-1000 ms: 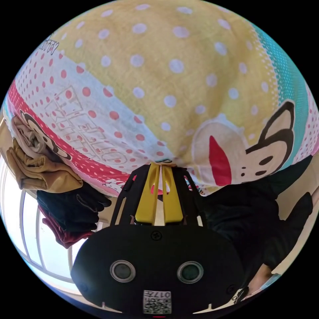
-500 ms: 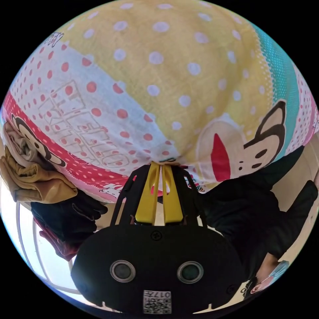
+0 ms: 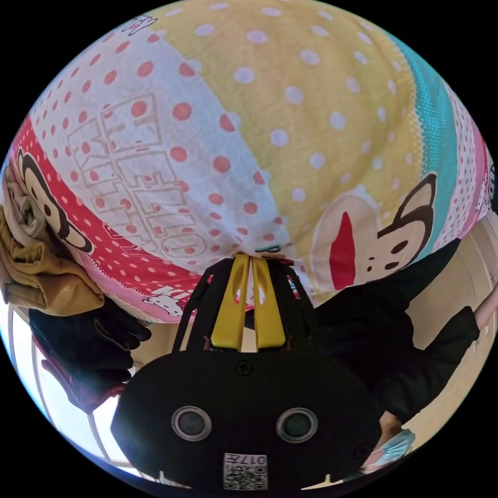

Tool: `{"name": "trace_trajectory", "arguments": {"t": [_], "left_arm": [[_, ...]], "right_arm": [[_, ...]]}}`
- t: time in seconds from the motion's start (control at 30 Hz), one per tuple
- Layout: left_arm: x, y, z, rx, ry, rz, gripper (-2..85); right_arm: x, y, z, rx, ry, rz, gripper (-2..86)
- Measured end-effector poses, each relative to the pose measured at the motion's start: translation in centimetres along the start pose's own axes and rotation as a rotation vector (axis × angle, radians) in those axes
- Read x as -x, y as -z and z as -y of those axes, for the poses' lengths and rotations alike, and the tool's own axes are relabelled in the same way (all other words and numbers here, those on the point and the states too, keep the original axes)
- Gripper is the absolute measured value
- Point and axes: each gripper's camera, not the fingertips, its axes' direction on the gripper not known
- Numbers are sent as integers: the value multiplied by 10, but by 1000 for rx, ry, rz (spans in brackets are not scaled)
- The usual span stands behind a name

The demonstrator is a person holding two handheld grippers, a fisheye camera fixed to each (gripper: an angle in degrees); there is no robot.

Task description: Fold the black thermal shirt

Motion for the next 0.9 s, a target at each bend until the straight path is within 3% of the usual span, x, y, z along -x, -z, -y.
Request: {"name": "trace_trajectory", "arguments": {"t": [0.2, 0.3, 0.37, 0.43, 0.47, 0.57, 0.6, 0.77, 0.83, 0.9], "left_arm": [[16, -29, -19, -95, 6, -27, -8], [38, -49, -34, -172, 28, -125, -8], [56, -69, -47, -236, 24, -206, -8], [68, -85, -56, -288, 17, -261, -7], [77, -97, -63, -324, 20, -306, -7], [98, -127, -74, -386, 54, -417, -7], [101, -132, -76, -395, 58, -426, -7], [107, -170, -82, -407, 71, -399, -6], [111, -183, -83, -402, 86, -407, -6], [114, -197, -84, -400, 93, -405, -6]], "right_arm": [[156, -178, 59, 398, 244, -209, 12], [206, -289, 51, 619, 397, -266, 13], [207, -343, 48, 724, 378, -274, 16], [200, -375, 48, 811, 367, -207, 19], [196, -379, 53, 837, 371, -52, 15], [182, -333, 80, 628, 320, 227, 16], [177, -302, 92, 504, 319, 185, 20], [163, -207, 111, 63, 233, -389, 98], [157, -206, 110, 32, 239, -589, 140], [130, -230, 110, 120, 152, -711, 155]]}}
